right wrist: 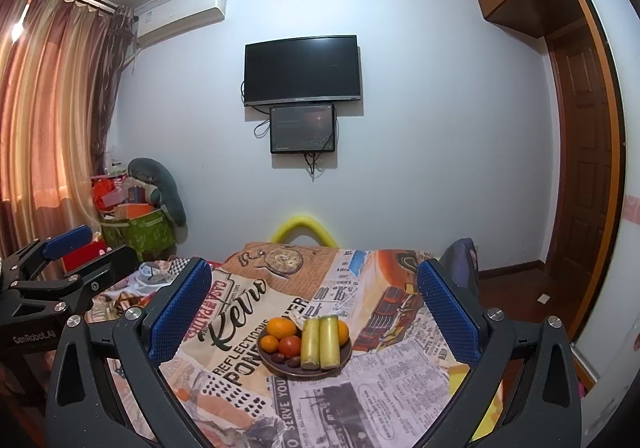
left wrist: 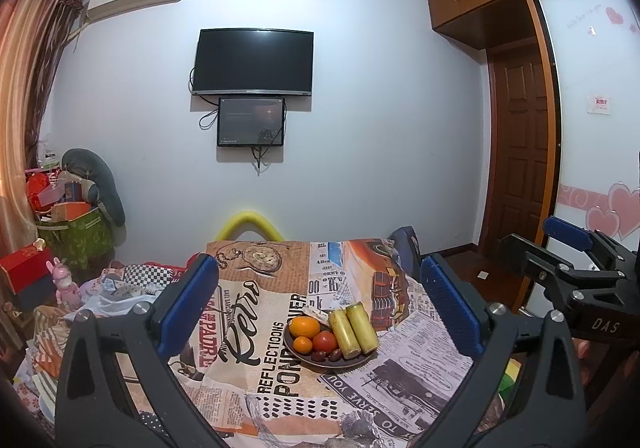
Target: Organize fruits
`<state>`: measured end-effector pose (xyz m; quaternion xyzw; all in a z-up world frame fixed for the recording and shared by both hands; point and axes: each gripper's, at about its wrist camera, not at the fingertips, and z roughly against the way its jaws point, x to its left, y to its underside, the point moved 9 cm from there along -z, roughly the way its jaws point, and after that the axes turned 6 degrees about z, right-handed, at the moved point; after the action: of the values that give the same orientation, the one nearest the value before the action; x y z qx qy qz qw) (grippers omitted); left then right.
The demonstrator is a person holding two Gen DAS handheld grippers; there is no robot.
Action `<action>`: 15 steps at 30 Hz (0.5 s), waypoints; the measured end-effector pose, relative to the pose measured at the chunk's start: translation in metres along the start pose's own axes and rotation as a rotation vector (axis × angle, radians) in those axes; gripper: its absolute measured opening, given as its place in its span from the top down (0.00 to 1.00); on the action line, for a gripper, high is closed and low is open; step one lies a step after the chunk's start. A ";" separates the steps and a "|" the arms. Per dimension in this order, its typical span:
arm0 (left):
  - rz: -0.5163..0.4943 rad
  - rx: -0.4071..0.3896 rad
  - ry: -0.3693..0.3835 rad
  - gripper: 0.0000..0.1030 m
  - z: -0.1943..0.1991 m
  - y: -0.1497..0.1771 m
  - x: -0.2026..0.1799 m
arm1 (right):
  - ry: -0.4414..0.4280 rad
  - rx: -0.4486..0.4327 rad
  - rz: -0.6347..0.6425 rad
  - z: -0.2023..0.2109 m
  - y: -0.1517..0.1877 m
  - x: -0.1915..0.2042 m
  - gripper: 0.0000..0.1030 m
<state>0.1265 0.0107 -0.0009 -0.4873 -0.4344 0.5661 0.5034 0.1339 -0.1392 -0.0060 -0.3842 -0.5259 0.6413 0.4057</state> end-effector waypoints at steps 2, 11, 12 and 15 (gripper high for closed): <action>0.001 0.002 0.002 0.01 0.000 0.000 0.000 | 0.001 -0.002 0.002 0.001 -0.001 0.000 0.00; 0.001 0.011 0.014 0.01 0.002 -0.001 -0.004 | 0.006 -0.008 0.007 0.002 -0.004 0.001 0.00; 0.000 0.011 0.016 0.01 0.002 -0.001 -0.004 | 0.006 -0.008 0.007 0.002 -0.004 0.001 0.00; -0.003 0.011 0.020 0.01 0.003 -0.001 -0.006 | 0.005 -0.009 0.005 0.002 -0.004 0.002 0.00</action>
<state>0.1238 0.0051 0.0011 -0.4896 -0.4270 0.5627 0.5112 0.1322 -0.1378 -0.0019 -0.3888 -0.5269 0.6390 0.4036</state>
